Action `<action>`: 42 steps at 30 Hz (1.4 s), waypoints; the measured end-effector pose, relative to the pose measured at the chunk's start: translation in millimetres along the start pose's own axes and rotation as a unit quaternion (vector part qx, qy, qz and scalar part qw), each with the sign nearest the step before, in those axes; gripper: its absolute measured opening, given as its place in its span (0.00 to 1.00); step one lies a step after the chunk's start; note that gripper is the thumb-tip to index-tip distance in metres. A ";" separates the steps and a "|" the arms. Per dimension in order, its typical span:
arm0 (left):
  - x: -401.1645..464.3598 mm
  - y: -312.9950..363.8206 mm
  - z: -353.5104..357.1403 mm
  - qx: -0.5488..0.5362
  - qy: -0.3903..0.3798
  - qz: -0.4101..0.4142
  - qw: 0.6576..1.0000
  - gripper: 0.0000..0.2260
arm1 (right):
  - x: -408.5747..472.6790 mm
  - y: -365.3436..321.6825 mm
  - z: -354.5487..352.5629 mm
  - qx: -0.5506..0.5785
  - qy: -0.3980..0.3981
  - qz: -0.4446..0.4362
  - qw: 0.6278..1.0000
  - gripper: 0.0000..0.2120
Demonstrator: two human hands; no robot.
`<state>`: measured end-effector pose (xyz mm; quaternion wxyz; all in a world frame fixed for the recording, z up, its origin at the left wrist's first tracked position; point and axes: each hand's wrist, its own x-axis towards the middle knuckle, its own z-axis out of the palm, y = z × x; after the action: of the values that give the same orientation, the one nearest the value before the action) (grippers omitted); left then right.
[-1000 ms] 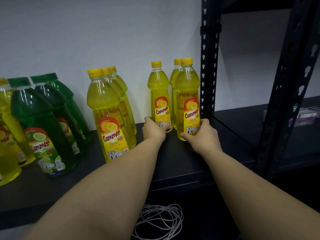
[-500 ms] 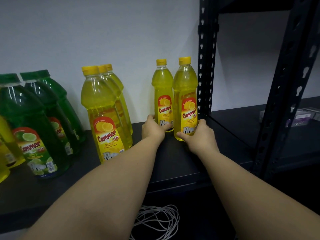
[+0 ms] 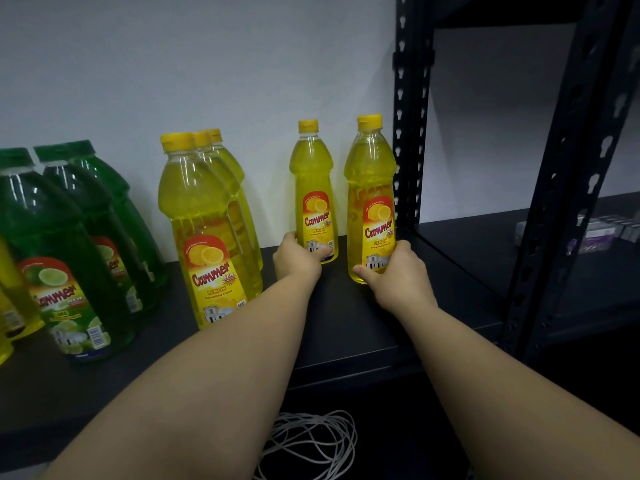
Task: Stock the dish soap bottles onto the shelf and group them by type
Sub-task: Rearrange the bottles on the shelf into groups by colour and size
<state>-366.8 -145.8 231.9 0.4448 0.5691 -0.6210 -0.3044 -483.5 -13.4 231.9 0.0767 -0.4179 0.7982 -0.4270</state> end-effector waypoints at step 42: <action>-72.6 -21.8 -69.2 0.162 -0.101 0.089 0.978 0.30 | -19.9 -34.3 14.5 -0.044 -0.043 -0.020 0.998 0.45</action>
<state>-298.3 -69.6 226.7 0.3074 0.5421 -0.7520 -0.2145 -443.3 -17.6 243.8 0.0843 -0.4546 0.8036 -0.3749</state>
